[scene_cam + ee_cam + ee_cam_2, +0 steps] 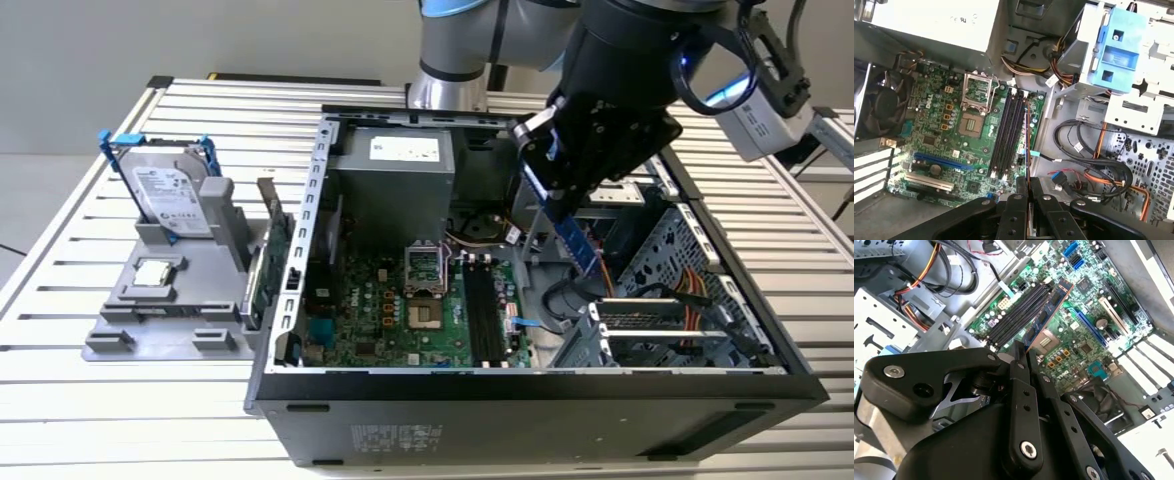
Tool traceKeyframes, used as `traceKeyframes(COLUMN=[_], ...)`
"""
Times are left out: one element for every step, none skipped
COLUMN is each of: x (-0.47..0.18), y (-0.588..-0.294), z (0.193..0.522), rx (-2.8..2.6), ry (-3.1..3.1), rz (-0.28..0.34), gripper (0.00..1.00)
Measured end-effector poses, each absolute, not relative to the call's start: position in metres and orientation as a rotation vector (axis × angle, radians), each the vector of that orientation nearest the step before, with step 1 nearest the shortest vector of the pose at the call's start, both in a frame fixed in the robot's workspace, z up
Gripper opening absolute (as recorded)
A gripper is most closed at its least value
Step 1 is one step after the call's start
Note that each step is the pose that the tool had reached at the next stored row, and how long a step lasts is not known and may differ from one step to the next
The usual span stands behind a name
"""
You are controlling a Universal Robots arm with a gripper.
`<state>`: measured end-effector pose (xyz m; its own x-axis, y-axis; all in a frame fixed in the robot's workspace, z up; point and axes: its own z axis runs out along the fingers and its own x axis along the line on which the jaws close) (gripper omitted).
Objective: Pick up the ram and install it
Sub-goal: 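Insert the ram into the slot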
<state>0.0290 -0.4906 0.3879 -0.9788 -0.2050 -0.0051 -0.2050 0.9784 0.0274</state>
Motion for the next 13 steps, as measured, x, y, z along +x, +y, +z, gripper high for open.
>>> traceKeyframes(x=[0.0290, 0.0289, 0.0289, 0.0289, 0.0288, 0.0287, 0.0287, 0.0286, 0.0285, 0.0285, 0.0284, 0.0283, 0.0283], y=[-0.4906, -0.4907, -0.4907, -0.4907, -0.4907, -0.4907, -0.4907, -0.4907, -0.4907, -0.4907, -0.4907, -0.4907, -0.4907], z=[0.3879, 0.3878, 0.3878, 0.3878, 0.3878, 0.3878, 0.3878, 0.3878, 0.3878, 0.3878, 0.3878, 0.3878, 0.3878], rx=[-0.313, -0.302, -0.293, -0.283, -0.273, -0.264, -0.254, -0.244, -0.234, -0.225, -0.216, -0.207, -0.198], ry=[3.123, 3.124, 3.125, 3.126, 3.127, 3.127, 3.128, 3.129, 3.129, 3.130, 3.131, 3.131, 3.132], rz=[0.044, 0.044, 0.044, 0.044, 0.044, 0.044, 0.044, 0.044, 0.044, 0.044, 0.044, 0.044, 0.044], gripper=[0.00, 0.00, 0.00, 0.00, 0.00, 0.00, 0.00, 0.00, 0.00, 0.00, 0.00, 0.00, 0.00])
